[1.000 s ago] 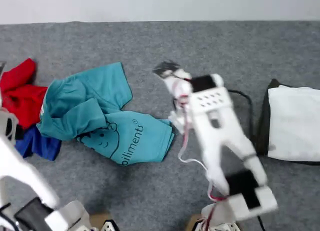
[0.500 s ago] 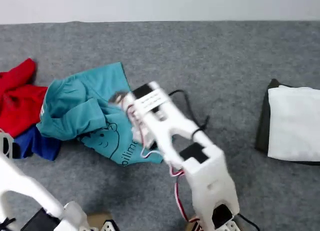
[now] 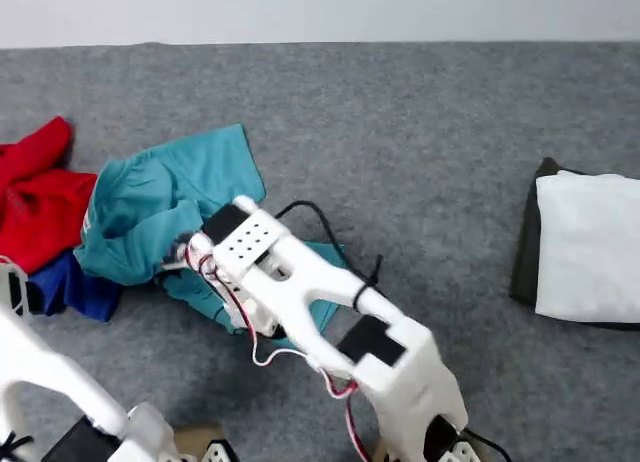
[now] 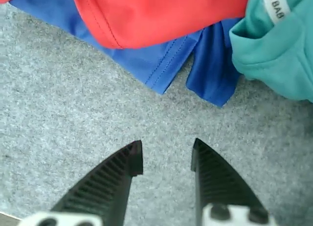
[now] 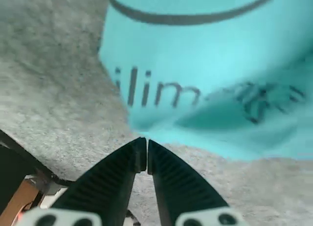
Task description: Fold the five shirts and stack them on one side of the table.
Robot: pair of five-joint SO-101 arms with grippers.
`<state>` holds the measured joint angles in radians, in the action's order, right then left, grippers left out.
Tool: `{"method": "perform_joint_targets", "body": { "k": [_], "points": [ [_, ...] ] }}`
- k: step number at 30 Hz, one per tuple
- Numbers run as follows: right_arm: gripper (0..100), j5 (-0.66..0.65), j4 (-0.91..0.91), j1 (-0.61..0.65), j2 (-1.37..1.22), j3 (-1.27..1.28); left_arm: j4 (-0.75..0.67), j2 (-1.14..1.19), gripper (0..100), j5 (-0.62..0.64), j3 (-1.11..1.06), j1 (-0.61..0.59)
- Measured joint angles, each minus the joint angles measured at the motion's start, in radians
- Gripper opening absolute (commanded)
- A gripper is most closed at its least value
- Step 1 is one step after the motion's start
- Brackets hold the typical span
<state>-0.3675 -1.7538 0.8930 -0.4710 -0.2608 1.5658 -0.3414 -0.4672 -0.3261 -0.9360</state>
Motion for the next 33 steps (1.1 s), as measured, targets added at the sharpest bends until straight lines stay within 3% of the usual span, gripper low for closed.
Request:
{"method": "perform_joint_targets", "body": {
  "k": [10,13,18,22,33],
  "points": [
    [1.7,0.009,0.193,-0.264,0.098,-0.018,-0.002,0.0,17,0.0,0.0,0.017],
    [10.0,0.08,0.258,-0.31,0.097,-0.018,-0.002,0.0,17,0.0,0.0,0.018],
    [26.7,0.272,0.281,-0.324,0.054,-0.018,-0.002,0.0,17,0.0,0.0,0.018],
    [27.0,0.361,0.281,-0.324,0.015,-0.018,-0.002,0.0,17,0.0,0.0,0.018],
    [27.0,0.377,0.293,-0.384,-0.126,-0.101,-0.003,0.0,17,0.002,-0.049,0.018]
  ]
}}
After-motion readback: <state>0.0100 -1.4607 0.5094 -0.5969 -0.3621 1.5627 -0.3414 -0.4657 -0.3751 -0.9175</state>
